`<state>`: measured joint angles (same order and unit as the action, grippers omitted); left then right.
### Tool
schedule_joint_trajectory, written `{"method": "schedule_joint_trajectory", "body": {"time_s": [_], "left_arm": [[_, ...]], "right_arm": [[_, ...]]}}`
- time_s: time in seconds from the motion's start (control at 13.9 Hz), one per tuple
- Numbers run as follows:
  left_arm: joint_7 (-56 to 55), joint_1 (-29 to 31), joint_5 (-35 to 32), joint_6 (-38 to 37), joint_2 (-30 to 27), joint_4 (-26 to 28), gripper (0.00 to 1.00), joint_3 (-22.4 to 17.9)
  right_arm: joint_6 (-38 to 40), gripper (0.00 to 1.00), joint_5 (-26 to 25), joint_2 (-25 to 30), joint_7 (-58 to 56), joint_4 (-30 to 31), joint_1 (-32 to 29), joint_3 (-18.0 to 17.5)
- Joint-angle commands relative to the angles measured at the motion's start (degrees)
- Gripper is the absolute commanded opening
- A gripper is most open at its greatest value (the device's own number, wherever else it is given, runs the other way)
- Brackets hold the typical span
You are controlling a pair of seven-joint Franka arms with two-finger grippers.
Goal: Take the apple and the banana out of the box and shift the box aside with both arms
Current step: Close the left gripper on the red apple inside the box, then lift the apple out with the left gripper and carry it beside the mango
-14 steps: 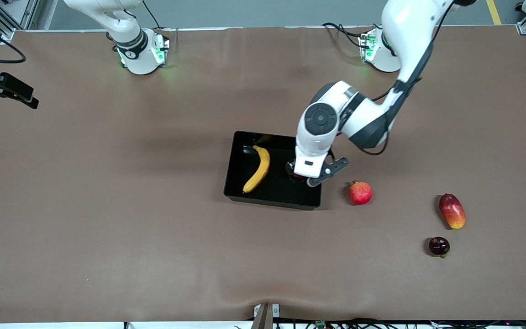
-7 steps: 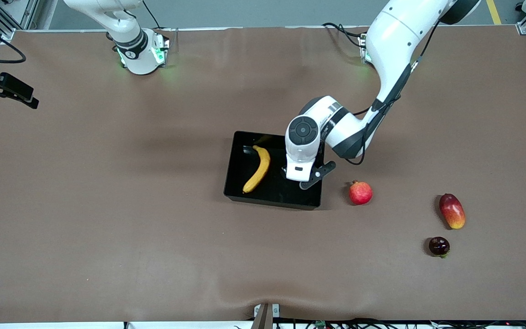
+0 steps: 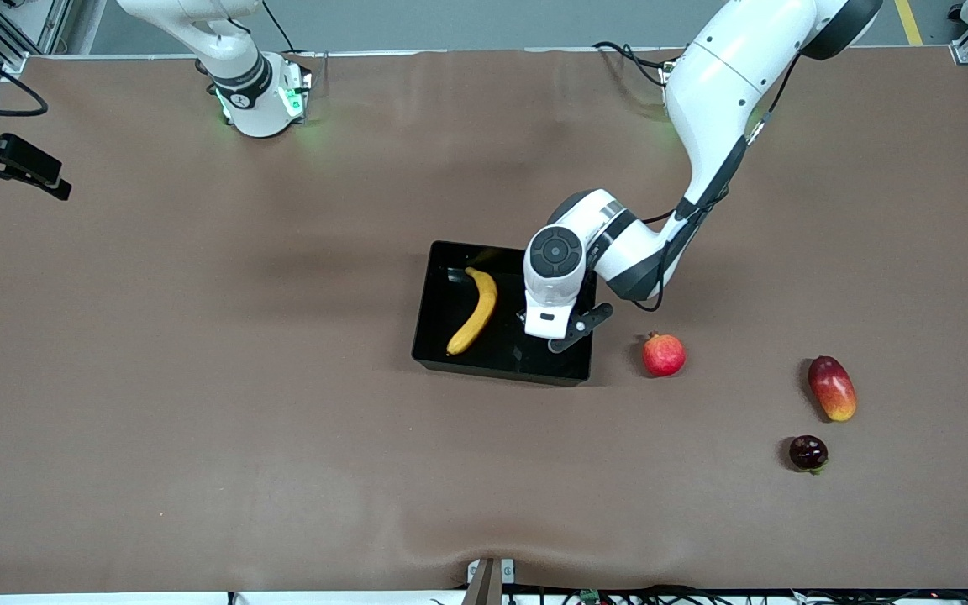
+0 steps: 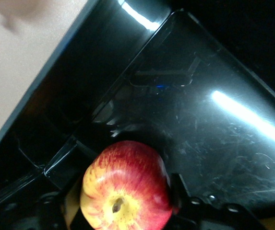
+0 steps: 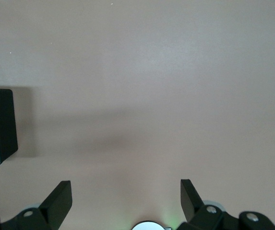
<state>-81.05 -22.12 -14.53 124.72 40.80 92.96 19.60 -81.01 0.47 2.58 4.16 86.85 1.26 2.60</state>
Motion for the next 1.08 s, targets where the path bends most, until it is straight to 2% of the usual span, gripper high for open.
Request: {"method": "schedule_joint_trajectory", "body": {"time_s": [0.0,0.22,0.43,0.72,1.0], "left_arm": [[-0.8,-0.4,-1.6,0.0,-1.8,-1.4,0.00,-0.2],[0.0,0.0,-1.9,-2.8,-7.4,-2.9,0.00,-0.1],[8.2,1.0,-1.5,-13.8,-12.1,-8.0,0.00,-0.4],[23.0,8.6,0.8,-20.7,-18.1,-9.2,0.00,0.1],[34.8,16.5,1.7,-23.9,-22.0,-8.8,0.00,0.1]], "right_arm": [[0.2,1.00,0.3,0.1,-0.1,-0.3,0.3,0.1],[0.2,1.00,0.3,0.1,-0.1,-0.3,0.2,0.1],[0.1,1.00,0.3,0.1,-0.1,-0.3,0.3,0.1],[0.2,1.00,0.3,0.1,-0.1,-0.3,0.3,0.1],[0.2,1.00,0.3,0.1,-0.1,-0.3,0.2,0.1]]}}
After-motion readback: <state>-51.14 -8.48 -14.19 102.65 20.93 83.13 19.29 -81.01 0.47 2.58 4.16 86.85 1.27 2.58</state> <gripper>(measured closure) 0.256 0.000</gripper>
